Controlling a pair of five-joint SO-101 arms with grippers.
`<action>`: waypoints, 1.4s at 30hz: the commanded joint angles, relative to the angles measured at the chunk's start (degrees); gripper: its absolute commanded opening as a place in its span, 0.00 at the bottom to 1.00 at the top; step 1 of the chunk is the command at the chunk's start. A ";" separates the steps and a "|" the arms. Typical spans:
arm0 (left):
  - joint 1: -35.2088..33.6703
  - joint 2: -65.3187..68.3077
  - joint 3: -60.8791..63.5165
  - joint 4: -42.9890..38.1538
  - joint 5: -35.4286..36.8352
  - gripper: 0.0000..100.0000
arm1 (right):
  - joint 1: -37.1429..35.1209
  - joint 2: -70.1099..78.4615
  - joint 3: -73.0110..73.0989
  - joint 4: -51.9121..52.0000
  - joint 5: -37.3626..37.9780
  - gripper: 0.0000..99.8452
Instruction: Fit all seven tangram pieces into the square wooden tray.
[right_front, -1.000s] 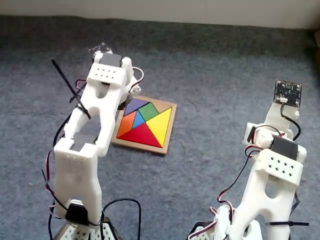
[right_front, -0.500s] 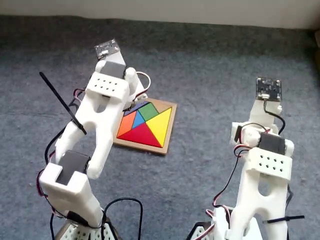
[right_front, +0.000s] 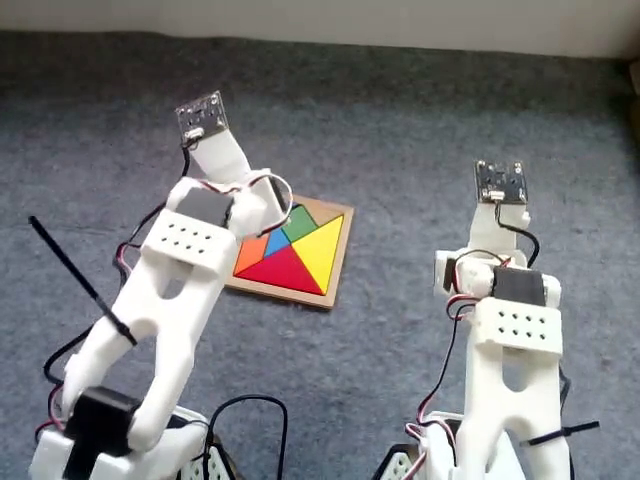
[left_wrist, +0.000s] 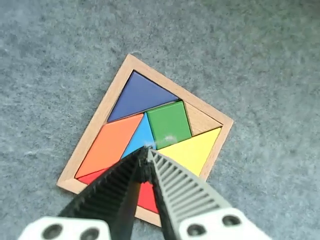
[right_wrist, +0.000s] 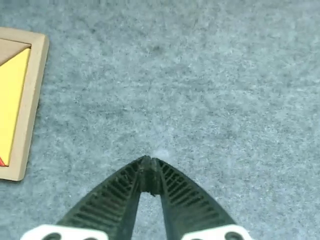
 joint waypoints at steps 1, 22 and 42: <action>0.48 -8.84 6.99 -7.12 -2.02 0.01 | -0.66 -7.08 1.10 0.31 -1.14 0.01; 0.48 -52.97 48.13 -20.31 -21.45 0.01 | -9.19 -41.01 26.15 -8.48 -1.05 0.01; -10.07 -87.43 68.62 -7.03 -28.13 0.01 | -16.13 -63.96 57.54 -12.26 -1.14 0.01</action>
